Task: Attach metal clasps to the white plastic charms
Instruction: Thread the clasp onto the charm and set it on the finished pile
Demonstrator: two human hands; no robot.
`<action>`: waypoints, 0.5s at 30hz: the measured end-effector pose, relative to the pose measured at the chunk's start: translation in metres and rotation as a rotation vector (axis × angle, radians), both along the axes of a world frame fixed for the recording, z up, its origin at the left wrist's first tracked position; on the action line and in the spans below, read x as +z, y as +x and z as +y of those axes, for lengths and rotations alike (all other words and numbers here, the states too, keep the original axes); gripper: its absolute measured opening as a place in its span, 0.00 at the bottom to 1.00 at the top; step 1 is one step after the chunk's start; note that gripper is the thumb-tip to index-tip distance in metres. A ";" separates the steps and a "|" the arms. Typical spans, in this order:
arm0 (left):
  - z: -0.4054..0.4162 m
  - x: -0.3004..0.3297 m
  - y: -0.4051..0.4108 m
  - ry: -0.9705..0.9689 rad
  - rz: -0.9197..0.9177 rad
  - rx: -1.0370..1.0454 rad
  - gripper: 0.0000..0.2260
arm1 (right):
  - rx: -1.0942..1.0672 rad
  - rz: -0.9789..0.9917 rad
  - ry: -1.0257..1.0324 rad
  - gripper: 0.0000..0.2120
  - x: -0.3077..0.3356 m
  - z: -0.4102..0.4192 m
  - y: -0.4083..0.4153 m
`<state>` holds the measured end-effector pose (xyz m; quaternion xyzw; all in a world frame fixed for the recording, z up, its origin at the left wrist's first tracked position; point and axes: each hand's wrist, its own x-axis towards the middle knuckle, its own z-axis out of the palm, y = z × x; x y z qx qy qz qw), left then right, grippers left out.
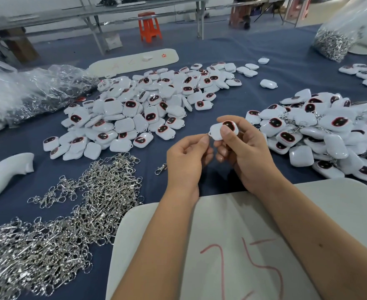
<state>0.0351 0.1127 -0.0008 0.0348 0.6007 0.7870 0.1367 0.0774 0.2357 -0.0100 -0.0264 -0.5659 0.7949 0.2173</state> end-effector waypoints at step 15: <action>-0.005 0.004 0.002 -0.834 0.895 0.161 0.04 | -0.038 -0.058 0.007 0.05 -0.001 0.000 0.001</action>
